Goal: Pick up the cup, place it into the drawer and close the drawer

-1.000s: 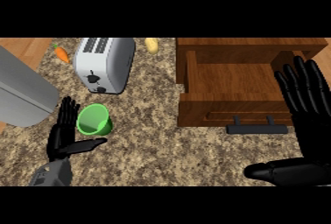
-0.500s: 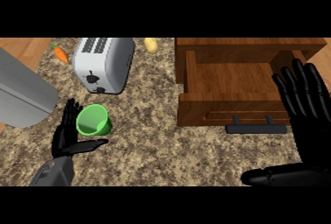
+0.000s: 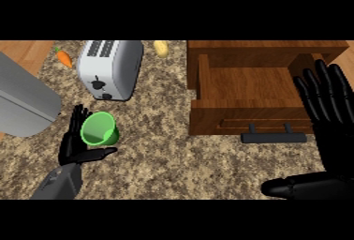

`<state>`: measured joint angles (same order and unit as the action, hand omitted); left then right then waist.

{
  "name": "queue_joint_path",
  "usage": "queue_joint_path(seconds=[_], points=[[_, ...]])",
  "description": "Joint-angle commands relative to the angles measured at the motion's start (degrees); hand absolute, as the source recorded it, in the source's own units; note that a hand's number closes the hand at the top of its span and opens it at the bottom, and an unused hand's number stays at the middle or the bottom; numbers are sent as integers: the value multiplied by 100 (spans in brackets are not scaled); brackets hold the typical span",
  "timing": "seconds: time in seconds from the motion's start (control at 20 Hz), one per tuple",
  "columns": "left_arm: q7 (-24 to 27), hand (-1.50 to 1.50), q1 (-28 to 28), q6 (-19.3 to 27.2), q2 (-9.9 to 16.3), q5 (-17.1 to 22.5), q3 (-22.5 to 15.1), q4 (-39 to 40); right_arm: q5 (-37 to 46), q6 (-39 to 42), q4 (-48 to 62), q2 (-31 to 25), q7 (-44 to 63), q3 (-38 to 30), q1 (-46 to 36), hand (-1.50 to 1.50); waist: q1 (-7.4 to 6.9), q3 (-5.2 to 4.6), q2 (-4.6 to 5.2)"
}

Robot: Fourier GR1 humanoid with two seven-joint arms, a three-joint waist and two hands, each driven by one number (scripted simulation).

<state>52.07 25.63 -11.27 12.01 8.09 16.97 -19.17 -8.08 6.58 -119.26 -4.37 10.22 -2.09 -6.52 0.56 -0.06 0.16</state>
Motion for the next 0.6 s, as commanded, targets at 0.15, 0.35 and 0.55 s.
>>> queue_joint_path(seconds=[0.15, 0.35, 0.55], points=[[293, -150, 213, -338, 43, 89, 96, 554, -129, 249, -260, -83, -148, -42, 486, -150, 36, -1, 6], [416, -150, 243, -725, -130, 120, 57, 594, 91, -31, -141, 94, 48, 165, 159, -150, 35, -5, 14], [247, -150, 434, -1063, -68, 216, 110, 636, -169, 237, -159, -87, -33, -21, 310, -150, 66, -5, 21]])
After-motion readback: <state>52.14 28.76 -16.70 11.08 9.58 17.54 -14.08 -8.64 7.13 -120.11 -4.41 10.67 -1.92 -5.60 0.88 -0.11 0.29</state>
